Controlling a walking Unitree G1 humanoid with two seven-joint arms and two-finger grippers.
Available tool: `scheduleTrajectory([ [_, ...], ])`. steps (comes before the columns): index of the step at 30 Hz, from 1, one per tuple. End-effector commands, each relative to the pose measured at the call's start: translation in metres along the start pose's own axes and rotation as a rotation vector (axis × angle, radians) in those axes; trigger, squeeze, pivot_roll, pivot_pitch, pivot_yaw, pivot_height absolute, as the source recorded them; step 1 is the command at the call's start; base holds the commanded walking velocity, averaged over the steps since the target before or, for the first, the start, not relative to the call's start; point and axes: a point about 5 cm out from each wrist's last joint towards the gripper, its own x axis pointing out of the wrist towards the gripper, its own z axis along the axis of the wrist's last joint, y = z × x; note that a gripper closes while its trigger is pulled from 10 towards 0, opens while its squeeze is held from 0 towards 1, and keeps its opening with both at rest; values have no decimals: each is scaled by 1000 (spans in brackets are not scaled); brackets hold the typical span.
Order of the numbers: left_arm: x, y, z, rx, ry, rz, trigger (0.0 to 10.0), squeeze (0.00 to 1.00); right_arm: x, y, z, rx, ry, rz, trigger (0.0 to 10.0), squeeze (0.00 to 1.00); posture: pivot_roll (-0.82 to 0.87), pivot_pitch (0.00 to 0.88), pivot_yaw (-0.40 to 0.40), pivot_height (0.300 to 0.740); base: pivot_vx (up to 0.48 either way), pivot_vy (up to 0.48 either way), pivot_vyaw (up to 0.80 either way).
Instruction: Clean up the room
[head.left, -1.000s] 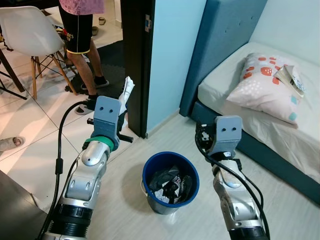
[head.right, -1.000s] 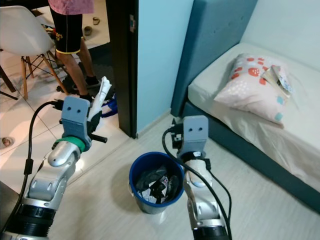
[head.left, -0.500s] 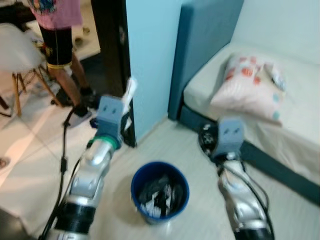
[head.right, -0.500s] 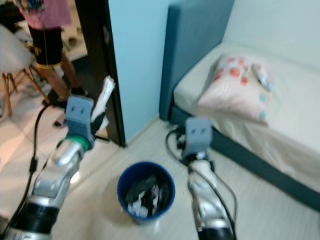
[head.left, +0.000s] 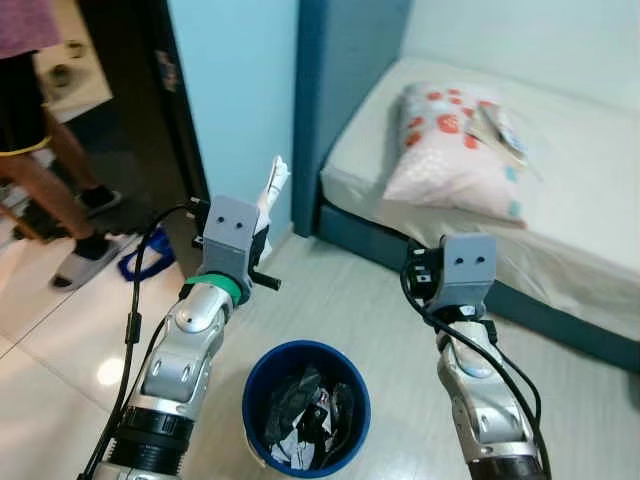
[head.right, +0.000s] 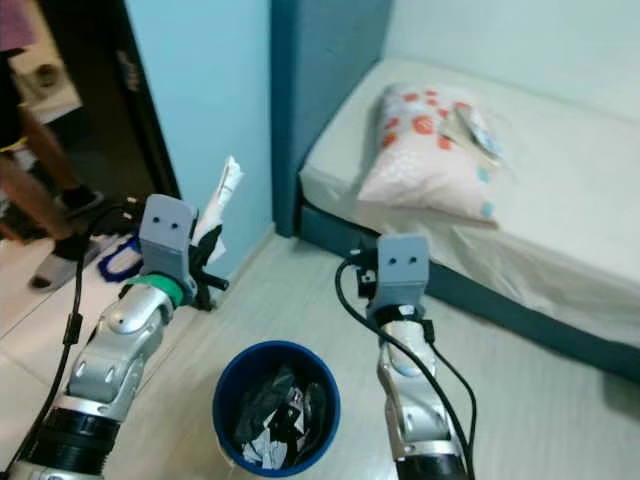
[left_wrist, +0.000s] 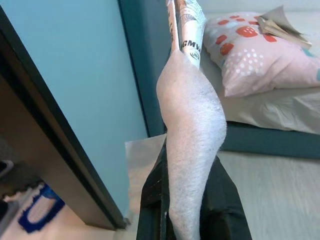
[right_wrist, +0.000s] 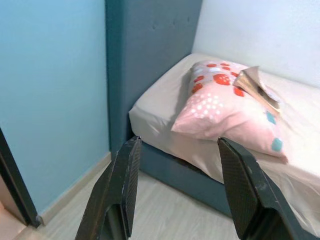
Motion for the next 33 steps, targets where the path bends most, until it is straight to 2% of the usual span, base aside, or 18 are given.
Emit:
scheduleTrajectory([
  [1, -4, 4, -5, 1, 15, 7, 10000, 0, -1, 7, -1, 5, 5, 21, 10000, 0, -68, 63, 51, 721, 0, 0, 0],
  [6, -5, 2, -8, 1, 30, -19, 10000, 0, -1, 7, -1, 6, 6, 21, 10000, 0, -67, 64, 53, 721, 0, 0, 0],
  [8, -8, -1, -18, 7, 77, -66, 10000, 0, -2, 8, -1, 6, 8, 23, 10000, 0, -67, 66, 53, 721, 0, 0, 0],
  [33, -7, 1, -15, 1, 71, -46, 10000, 0, -3, 8, -2, 8, 9, 25, 10000, 0, -68, 67, 51, 721, 0, 0, 0],
])
